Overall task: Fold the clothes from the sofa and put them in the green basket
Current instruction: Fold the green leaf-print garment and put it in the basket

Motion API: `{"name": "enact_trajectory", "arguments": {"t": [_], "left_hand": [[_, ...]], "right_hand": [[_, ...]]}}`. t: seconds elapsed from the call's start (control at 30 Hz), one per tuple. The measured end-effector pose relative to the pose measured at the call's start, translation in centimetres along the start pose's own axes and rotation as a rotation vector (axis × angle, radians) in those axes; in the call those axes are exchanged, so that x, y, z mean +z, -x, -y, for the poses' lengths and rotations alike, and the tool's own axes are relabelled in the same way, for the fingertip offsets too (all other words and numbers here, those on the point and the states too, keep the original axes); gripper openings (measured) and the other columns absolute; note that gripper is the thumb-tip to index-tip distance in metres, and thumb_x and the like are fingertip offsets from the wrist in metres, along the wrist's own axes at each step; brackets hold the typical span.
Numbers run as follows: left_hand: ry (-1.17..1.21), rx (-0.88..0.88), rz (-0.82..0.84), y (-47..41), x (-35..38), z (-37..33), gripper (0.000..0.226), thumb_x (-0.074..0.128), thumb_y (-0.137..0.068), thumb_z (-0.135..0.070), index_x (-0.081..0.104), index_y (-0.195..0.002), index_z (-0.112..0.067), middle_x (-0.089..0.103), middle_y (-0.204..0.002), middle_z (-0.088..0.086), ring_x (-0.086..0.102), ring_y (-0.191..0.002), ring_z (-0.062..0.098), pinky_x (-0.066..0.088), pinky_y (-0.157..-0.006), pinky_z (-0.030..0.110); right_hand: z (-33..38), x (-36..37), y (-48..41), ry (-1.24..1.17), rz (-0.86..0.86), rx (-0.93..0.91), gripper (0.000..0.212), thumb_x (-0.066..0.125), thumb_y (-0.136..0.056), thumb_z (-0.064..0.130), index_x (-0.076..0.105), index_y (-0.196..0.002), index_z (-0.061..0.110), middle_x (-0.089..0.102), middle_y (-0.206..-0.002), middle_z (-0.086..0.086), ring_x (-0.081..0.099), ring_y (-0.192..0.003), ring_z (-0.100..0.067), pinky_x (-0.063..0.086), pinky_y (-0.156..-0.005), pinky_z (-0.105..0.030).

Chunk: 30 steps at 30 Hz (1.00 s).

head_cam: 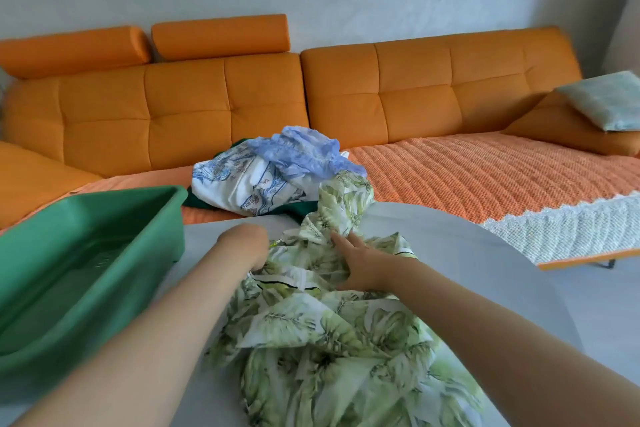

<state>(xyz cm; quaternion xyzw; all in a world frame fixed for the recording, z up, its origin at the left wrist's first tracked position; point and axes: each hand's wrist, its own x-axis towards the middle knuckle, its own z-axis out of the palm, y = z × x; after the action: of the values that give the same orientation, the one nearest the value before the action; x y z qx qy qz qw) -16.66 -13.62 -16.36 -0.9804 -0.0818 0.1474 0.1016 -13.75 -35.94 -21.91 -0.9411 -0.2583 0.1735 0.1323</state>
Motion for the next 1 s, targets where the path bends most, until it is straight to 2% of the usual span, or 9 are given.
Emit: {"name": "enact_trajectory", "arguments": {"t": [0.13, 0.2, 0.27, 0.37, 0.5, 0.6, 0.7, 0.9, 1.0], "left_hand": [[0.137, -0.067, 0.058, 0.8, 0.7, 3.0, 0.07, 0.052, -0.097, -0.041, 0.023, -0.156, -0.018, 0.054, -0.14, 0.011, 0.059, -0.111, 0.027, 0.051, -0.086, 0.033], [0.223, -0.073, 0.099, 1.4, 0.9, 3.5, 0.084, 0.03, -0.092, -0.075, 0.033, -0.155, -0.019, 0.039, -0.156, 0.009, 0.048, -0.132, 0.029, 0.045, -0.101, 0.038], [0.289, -0.094, 0.082, 2.0, 0.9, 3.7, 0.097, 0.007, -0.086, -0.084, 0.045, -0.148, -0.02, 0.047, -0.15, 0.009, 0.055, -0.119, 0.027, 0.045, -0.088, 0.036], [0.183, -0.093, -0.034, 2.7, 1.2, 4.2, 0.075, 0.016, -0.098, -0.069, 0.061, -0.126, -0.016, 0.066, -0.112, 0.004, 0.058, -0.084, 0.02, 0.04, -0.066, 0.03], [-0.258, -0.209, 0.048, 2.5, 1.8, 4.3, 0.034, 0.05, -0.096, -0.02, 0.06, -0.129, -0.021, 0.061, -0.13, 0.0, 0.06, -0.113, 0.024, 0.046, -0.081, 0.031], [-0.215, -0.229, 0.024, 1.4, 2.0, 3.1, 0.044, 0.054, -0.094, -0.018, 0.054, -0.138, -0.021, 0.052, -0.142, 0.002, 0.052, -0.127, 0.025, 0.043, -0.092, 0.033], [0.127, -0.048, -0.149, -1.0, 2.1, 0.5, 0.05, 0.05, -0.092, -0.006, 0.051, -0.14, -0.017, 0.052, -0.141, 0.008, 0.054, -0.124, 0.029, 0.047, -0.096, 0.037], [0.636, 0.188, -0.143, -4.9, 2.5, -5.0, 0.058, 0.051, -0.098, -0.031, 0.031, -0.152, -0.021, 0.049, -0.145, 0.012, 0.051, -0.127, 0.032, 0.044, -0.105, 0.043], [0.675, 0.282, -0.137, -5.9, 2.8, -5.0, 0.036, 0.052, -0.091, -0.012, 0.058, -0.125, -0.023, 0.063, -0.12, 0.005, 0.059, -0.106, 0.025, 0.049, -0.083, 0.032]], "right_hand": [[1.2, 0.2, 0.4, 0.102, -0.125, -0.02, 0.092, 0.063, -0.087, 0.05, 0.005, -0.158, 0.037, 0.019, -0.158, -0.009, 0.036, -0.138, -0.037, 0.04, -0.107, -0.048], [0.3, -0.6, 0.8, 0.137, -0.116, -0.015, 0.075, 0.062, -0.09, 0.038, 0.023, -0.154, 0.042, 0.039, -0.143, -0.007, 0.046, -0.13, -0.031, 0.043, -0.098, -0.039], [-0.8, -1.6, 1.4, 0.277, -0.16, 0.009, 0.063, 0.058, -0.091, 0.029, 0.037, -0.148, 0.044, 0.049, -0.129, -0.001, 0.053, -0.123, -0.026, 0.044, -0.09, -0.032], [-2.9, -2.7, 2.0, 0.654, -0.201, 0.118, 0.04, 0.054, -0.094, 0.025, 0.054, -0.133, 0.035, 0.054, -0.117, 0.001, 0.057, -0.116, -0.024, 0.044, -0.084, -0.03], [-5.3, -3.1, 2.4, 0.792, -0.122, 0.352, 0.031, 0.053, -0.094, 0.027, 0.061, -0.123, 0.022, 0.057, -0.126, -0.003, 0.05, -0.12, -0.025, 0.043, -0.099, -0.037], [-4.8, -3.5, 2.0, 0.687, -0.2, 0.396, 0.024, 0.052, -0.092, 0.032, 0.064, -0.108, 0.019, 0.056, -0.126, -0.007, 0.046, -0.124, -0.03, 0.032, -0.107, -0.049], [-3.2, -3.9, 0.9, 0.272, -0.414, 0.361, 0.019, 0.045, -0.088, 0.015, 0.058, -0.074, 0.013, 0.061, -0.102, -0.009, 0.059, -0.089, -0.026, 0.047, -0.077, -0.04], [-3.4, -4.0, -3.4, -0.198, -0.523, 0.301, 0.048, 0.048, -0.099, 0.025, 0.036, -0.145, 0.017, 0.036, -0.143, -0.011, 0.058, -0.094, -0.026, 0.045, -0.066, -0.034], [-4.3, -3.5, -5.3, -0.135, -0.449, 0.346, 0.067, 0.053, -0.098, 0.041, 0.022, -0.152, 0.018, 0.042, -0.142, -0.013, 0.059, -0.102, -0.03, 0.045, -0.068, -0.036]]}}
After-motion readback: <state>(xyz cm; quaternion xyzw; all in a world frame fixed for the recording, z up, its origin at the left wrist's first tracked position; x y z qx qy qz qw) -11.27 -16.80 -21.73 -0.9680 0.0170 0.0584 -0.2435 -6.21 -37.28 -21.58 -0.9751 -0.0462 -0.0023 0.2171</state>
